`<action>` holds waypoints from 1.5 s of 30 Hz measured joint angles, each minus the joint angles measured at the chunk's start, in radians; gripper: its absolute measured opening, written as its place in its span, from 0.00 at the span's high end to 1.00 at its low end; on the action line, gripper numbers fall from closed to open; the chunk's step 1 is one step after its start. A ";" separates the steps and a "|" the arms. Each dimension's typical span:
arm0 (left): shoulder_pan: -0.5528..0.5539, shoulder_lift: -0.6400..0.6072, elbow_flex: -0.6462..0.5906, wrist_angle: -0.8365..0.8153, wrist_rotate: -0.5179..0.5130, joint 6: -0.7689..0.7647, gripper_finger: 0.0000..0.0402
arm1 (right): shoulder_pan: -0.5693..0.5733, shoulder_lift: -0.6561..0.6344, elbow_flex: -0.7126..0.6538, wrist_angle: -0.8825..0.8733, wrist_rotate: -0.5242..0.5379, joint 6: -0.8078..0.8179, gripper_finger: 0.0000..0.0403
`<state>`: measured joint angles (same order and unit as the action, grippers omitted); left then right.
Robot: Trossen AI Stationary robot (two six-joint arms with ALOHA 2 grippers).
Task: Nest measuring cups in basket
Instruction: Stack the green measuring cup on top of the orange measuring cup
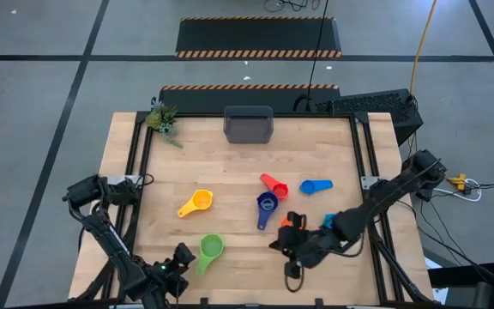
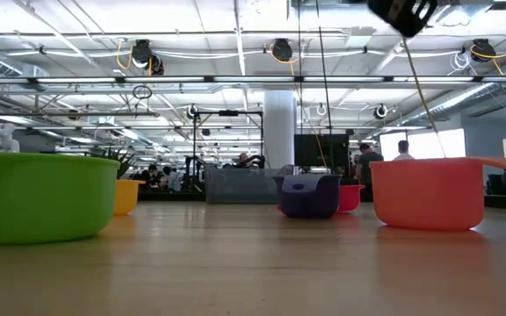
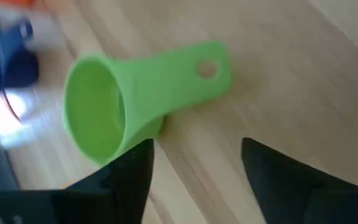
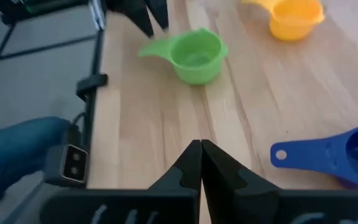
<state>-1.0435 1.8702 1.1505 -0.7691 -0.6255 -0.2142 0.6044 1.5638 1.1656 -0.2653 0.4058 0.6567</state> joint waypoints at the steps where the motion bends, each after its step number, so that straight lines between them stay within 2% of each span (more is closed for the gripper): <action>1: 0.000 0.000 -0.012 0.033 -0.020 0.041 0.34 | 0.009 -0.006 0.000 -0.001 0.019 -0.001 1.00; 6: 0.003 0.000 -0.049 0.149 -0.115 0.249 0.21 | 0.037 -0.010 0.000 -0.015 0.064 0.005 1.00; 10: 0.006 0.000 -0.064 0.178 -0.157 0.352 0.16 | 0.039 -0.010 0.000 -0.047 0.065 0.035 1.00; 16: 0.019 0.002 -0.082 0.205 -0.164 0.479 0.15 | 0.039 -0.010 0.000 -0.064 0.065 0.038 1.00; 21: 0.022 0.041 -0.094 0.221 -0.188 0.646 0.15 | 0.037 -0.010 0.000 -0.083 0.065 0.038 1.00; 29: 0.009 0.091 -0.093 0.355 -0.323 0.854 0.16 | 0.029 -0.010 0.000 -0.168 0.065 0.106 1.00; 34: 0.009 0.091 -0.092 0.439 -0.402 0.872 0.27 | 0.002 -0.010 -0.001 -0.194 0.065 0.135 1.00; 40: 0.010 0.091 -0.092 0.427 -0.417 0.742 0.51 | -0.034 -0.010 -0.001 -0.195 0.066 0.146 1.00; 45: 0.010 0.091 -0.092 0.427 -0.417 0.727 0.71 | -0.058 -0.010 -0.001 -0.195 0.065 0.147 1.00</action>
<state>-1.0336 1.9614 1.0584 -0.3418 -1.0420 0.5131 0.5468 1.5538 1.1650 -0.4603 0.4712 0.8036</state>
